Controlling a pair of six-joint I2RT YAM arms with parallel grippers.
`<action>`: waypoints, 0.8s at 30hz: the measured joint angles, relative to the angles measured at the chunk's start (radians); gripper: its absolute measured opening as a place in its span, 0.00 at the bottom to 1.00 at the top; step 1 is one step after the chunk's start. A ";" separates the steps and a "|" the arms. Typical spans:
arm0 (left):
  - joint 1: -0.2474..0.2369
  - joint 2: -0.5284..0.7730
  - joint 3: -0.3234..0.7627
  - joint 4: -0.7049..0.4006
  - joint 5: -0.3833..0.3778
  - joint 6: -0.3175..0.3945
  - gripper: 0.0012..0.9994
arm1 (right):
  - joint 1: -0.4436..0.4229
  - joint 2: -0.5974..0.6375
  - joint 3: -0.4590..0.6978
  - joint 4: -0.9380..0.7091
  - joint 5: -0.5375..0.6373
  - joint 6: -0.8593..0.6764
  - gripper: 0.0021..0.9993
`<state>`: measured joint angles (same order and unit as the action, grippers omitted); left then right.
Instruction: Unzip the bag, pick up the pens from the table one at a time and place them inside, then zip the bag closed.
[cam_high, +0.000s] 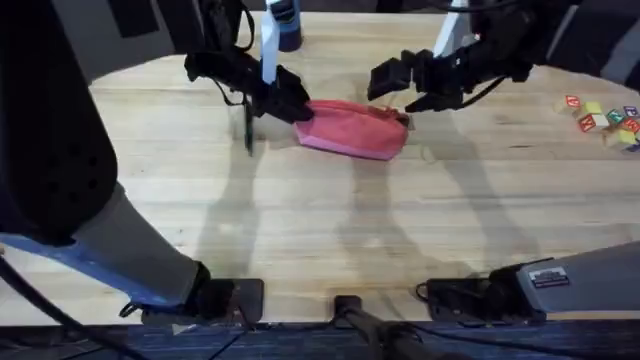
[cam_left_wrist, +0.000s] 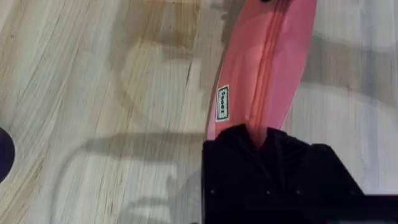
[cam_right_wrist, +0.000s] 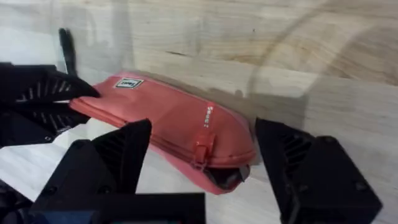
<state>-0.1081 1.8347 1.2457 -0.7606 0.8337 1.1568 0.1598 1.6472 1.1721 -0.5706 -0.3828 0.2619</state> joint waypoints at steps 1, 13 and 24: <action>0.000 0.000 0.000 0.000 0.000 0.000 0.04 | 0.002 0.005 0.000 0.001 0.000 0.000 1.00; 0.000 0.000 0.000 0.001 0.000 0.000 0.04 | 0.020 0.012 0.003 0.008 0.000 0.000 0.81; 0.000 0.000 0.000 0.001 0.000 0.000 0.04 | 0.044 0.022 0.005 -0.022 0.001 -0.002 0.60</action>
<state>-0.1081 1.8347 1.2457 -0.7597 0.8337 1.1565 0.2042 1.6694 1.1767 -0.5926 -0.3820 0.2596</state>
